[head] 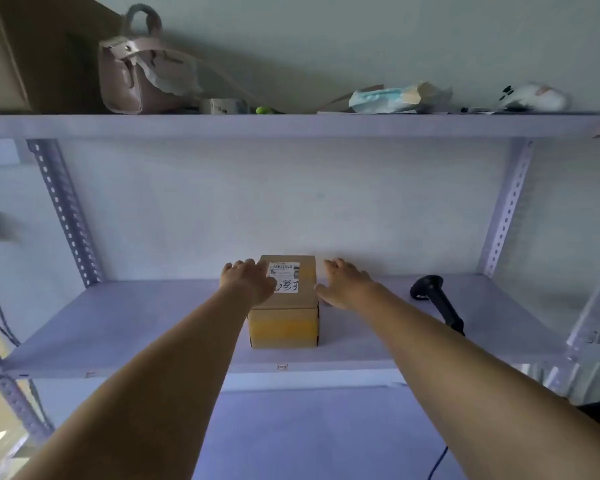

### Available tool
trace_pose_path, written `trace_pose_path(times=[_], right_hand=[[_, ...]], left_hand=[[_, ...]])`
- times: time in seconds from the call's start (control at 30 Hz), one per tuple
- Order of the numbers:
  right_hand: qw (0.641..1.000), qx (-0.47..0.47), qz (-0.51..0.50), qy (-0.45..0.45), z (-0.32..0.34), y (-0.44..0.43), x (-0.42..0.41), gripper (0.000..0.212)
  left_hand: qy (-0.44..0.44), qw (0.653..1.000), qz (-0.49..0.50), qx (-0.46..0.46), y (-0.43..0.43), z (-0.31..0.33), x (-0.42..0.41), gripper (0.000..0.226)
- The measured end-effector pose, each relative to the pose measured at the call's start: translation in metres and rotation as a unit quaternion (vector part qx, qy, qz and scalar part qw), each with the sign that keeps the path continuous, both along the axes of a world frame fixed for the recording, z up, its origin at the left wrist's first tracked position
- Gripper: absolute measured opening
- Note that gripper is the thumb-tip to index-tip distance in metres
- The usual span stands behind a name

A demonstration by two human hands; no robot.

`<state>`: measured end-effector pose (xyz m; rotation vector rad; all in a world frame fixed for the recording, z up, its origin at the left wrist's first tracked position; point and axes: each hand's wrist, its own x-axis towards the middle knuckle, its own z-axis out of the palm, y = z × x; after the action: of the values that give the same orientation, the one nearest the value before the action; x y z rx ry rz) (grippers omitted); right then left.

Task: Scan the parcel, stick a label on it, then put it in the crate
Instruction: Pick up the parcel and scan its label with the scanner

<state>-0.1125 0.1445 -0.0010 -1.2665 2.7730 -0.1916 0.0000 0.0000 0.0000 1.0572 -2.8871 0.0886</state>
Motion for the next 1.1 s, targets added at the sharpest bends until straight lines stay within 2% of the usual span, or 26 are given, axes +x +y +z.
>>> trace_pose_path(times=[0.23,0.3,0.37,0.47,0.53,0.6,0.67,0.77,0.8,0.9,1.0,1.1], right_hand=[[0.992,-0.055,-0.049,-0.098,-0.011,-0.059,-0.043,0.057],[0.983,-0.083,-0.068,-0.149,-0.022,-0.069,-0.047,0.057],[0.967,-0.112,-0.093,-0.207,-0.037,-0.075,-0.045,0.056],[0.933,-0.165,-0.127,-0.295,-0.064,-0.082,-0.043,0.055],[0.902,-0.209,-0.153,-0.347,-0.075,-0.086,-0.043,0.062],[0.887,-0.233,-0.170,-0.361,-0.078,-0.087,-0.044,0.067],[0.881,-0.253,-0.178,-0.358,-0.081,-0.086,-0.046,0.063],[0.858,-0.296,-0.189,-0.374,-0.085,-0.083,-0.047,0.063],[0.851,-0.309,-0.190,-0.380,-0.087,-0.083,-0.048,0.061],[0.840,-0.350,-0.168,-0.379,-0.089,-0.078,-0.045,0.039],[0.835,-0.380,-0.151,-0.369,-0.088,-0.072,-0.042,0.039],[0.839,-0.374,-0.121,-0.376,-0.086,-0.063,-0.038,0.031]], left_hand=[[0.030,0.998,-0.025,0.042,-0.057,0.001,-0.048,0.050],[0.045,0.996,-0.013,0.082,-0.068,-0.010,-0.060,0.050],[0.067,0.985,0.021,0.158,-0.078,-0.028,-0.067,0.050],[0.090,0.936,0.087,0.330,-0.087,-0.056,-0.067,0.055],[0.129,0.875,0.101,0.456,-0.094,-0.073,-0.070,0.058],[0.176,0.806,0.100,0.556,-0.100,-0.083,-0.073,0.060],[0.203,0.754,0.107,0.616,-0.100,-0.084,-0.068,0.060],[0.220,0.699,0.088,0.675,-0.096,-0.082,-0.056,0.058],[0.223,0.686,0.075,0.688,-0.094,-0.082,-0.052,0.057],[0.257,0.645,0.039,0.719,-0.090,-0.083,-0.044,0.048],[0.273,0.633,0.016,0.724,-0.085,-0.086,-0.040,0.044],[0.294,0.635,-0.015,0.714,-0.084,-0.092,-0.035,0.065]])
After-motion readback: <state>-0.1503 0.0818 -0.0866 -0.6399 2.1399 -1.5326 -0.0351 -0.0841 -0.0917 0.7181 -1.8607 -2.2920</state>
